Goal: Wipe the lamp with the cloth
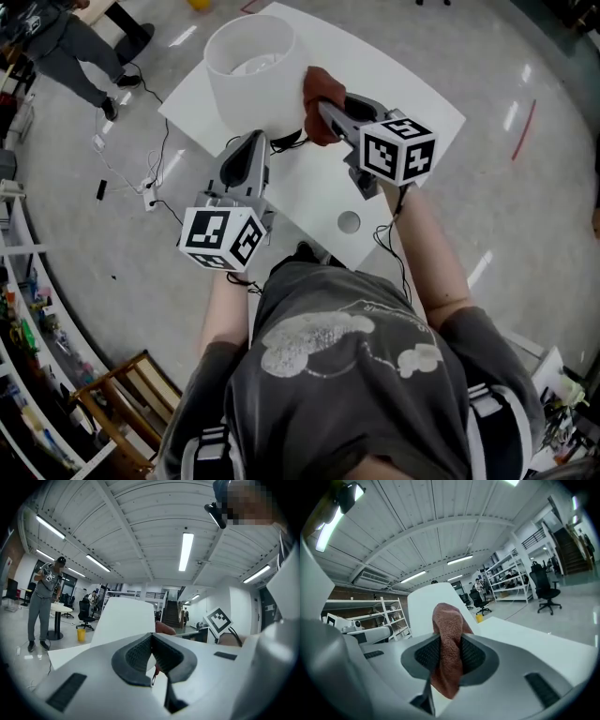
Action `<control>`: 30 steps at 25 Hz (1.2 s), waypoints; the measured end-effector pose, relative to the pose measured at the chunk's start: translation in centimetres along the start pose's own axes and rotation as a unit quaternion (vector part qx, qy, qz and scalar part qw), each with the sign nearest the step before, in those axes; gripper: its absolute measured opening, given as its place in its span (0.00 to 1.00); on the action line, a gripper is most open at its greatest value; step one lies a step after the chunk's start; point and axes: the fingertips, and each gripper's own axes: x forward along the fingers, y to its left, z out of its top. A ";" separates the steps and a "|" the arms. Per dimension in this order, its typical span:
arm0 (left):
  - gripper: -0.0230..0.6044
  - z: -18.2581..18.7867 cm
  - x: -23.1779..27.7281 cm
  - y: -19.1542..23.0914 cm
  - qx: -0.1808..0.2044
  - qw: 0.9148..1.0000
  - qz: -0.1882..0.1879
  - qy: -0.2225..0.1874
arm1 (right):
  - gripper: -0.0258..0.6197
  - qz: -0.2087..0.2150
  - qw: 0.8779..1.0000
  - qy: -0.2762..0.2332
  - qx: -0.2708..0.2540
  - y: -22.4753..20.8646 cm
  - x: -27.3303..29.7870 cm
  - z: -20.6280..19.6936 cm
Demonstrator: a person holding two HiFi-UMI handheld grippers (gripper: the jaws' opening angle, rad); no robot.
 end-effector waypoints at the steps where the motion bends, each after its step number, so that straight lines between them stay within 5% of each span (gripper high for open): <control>1: 0.05 -0.3 0.0 0.2 -0.002 1.000 -0.002 0.004 | 0.18 -0.006 1.000 0.003 0.003 -0.2 0.2 -0.3; 8: 0.05 -2.0 0.5 1.6 -0.014 0.999 -0.023 0.027 | 0.18 -0.049 0.997 0.029 0.044 -2.2 0.4 -3.6; 15: 0.05 -0.7 2.2 1.2 -0.019 0.999 -0.037 0.009 | 0.18 -0.072 0.997 -0.006 0.016 -3.7 -1.8 0.9; 25: 0.05 0.6 3.1 -0.6 -0.009 0.999 0.036 -0.019 | 0.18 0.008 0.995 -0.047 -0.087 -3.4 -2.2 7.9; 30: 0.05 2.5 3.3 -1.6 0.014 0.995 0.092 -0.027 | 0.18 0.091 0.989 -0.036 -0.110 -1.7 -0.1 10.2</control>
